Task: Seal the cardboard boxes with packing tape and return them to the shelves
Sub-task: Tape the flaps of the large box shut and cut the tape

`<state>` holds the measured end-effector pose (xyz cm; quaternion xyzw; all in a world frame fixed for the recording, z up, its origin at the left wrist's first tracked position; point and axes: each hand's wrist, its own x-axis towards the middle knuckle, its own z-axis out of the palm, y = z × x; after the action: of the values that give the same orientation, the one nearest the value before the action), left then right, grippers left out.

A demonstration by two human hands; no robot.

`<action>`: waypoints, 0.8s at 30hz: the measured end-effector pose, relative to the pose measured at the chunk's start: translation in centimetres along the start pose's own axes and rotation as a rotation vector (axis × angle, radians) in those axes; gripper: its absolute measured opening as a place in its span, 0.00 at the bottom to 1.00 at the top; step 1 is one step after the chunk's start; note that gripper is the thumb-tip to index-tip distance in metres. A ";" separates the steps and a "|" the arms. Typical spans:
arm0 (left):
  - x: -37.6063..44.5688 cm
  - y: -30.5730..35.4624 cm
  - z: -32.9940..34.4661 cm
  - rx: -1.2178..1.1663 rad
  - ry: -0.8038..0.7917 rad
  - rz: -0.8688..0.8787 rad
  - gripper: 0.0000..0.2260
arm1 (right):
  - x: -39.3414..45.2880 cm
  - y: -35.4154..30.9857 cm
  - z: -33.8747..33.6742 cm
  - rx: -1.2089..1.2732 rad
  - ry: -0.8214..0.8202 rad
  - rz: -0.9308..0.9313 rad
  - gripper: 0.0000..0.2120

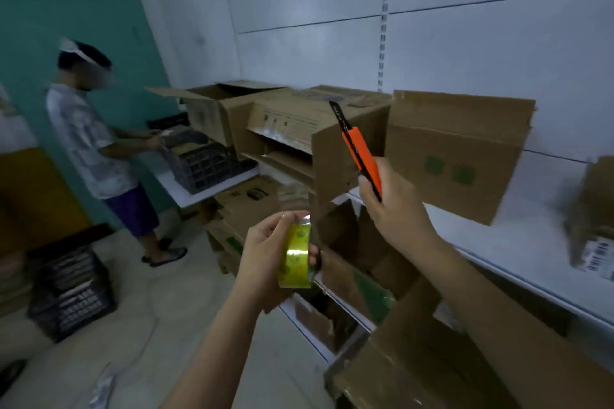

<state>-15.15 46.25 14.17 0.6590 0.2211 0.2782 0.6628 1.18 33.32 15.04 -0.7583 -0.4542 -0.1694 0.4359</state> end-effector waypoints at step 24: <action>36.7 -2.6 -23.4 0.079 0.027 -0.035 0.12 | 25.8 0.1 34.2 0.189 0.131 0.051 0.06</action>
<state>-2.95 88.11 13.46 0.6771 0.2522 0.2664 0.6379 10.20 75.19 12.59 -0.7124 -0.4193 -0.1639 0.5384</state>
